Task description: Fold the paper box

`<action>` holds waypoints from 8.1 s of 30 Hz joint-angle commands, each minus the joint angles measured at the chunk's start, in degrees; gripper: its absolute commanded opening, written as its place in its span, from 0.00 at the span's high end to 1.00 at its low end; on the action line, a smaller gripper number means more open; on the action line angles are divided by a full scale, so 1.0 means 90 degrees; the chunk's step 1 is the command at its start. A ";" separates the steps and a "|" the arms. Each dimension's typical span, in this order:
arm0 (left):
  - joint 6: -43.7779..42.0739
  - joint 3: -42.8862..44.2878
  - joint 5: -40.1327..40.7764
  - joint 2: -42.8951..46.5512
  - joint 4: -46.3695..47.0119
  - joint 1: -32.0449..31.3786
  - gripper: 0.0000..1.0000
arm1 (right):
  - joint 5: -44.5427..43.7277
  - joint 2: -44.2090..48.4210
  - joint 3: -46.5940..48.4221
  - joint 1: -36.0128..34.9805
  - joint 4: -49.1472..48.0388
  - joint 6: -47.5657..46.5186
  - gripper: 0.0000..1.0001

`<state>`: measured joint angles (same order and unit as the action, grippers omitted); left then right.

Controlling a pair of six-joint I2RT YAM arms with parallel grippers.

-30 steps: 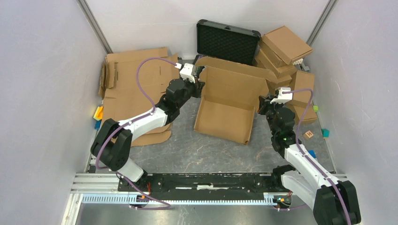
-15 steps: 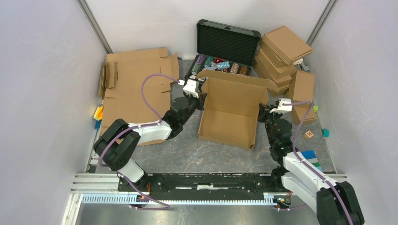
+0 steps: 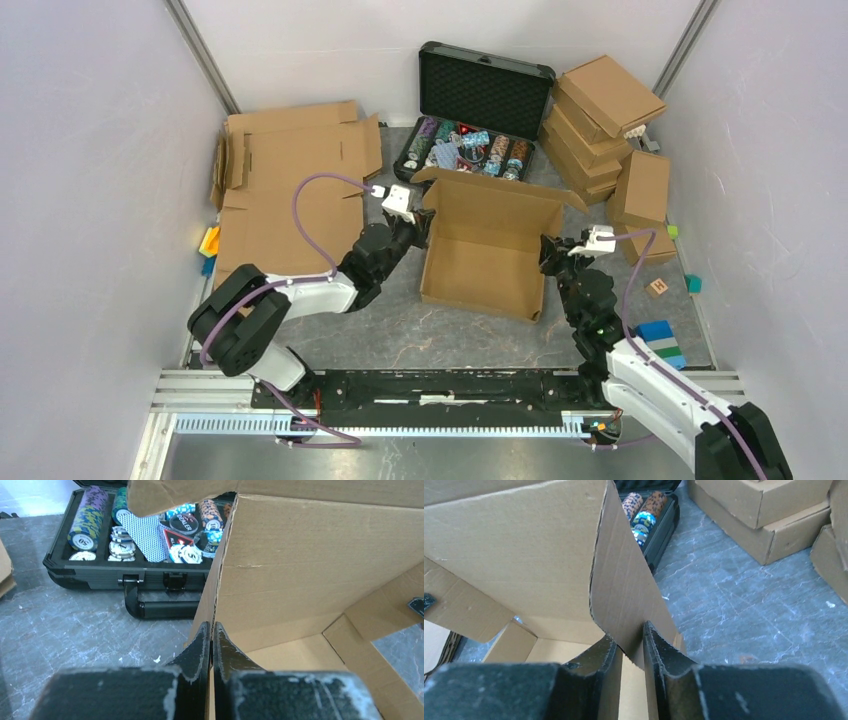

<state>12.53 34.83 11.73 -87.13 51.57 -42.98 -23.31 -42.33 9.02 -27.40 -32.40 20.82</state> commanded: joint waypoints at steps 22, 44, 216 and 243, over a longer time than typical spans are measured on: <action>-0.0367 -0.0394 -0.0584 0.0461 -0.0505 -0.0195 0.98 | 0.0572 0.2740 0.0814 -0.0188 0.4573 -0.0132 0.02; -0.0455 -0.0316 -0.0717 0.0499 -0.0632 -0.0194 0.98 | 0.1862 0.0769 0.6425 -0.0182 0.8325 -0.2389 0.02; 0.1816 0.1032 -0.4174 -0.0184 -0.5013 0.0782 0.68 | 0.4764 -0.0088 0.1389 0.2239 0.5811 -0.0187 0.48; 0.2047 0.0386 -0.1212 0.2677 -0.6811 0.0738 0.10 | 0.3010 0.0557 0.2885 0.1615 0.7100 -0.0993 0.04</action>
<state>26.83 44.07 -3.36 -72.01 -6.59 -36.12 8.29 -36.77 30.46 -12.75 33.69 17.32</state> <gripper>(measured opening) 0.971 0.958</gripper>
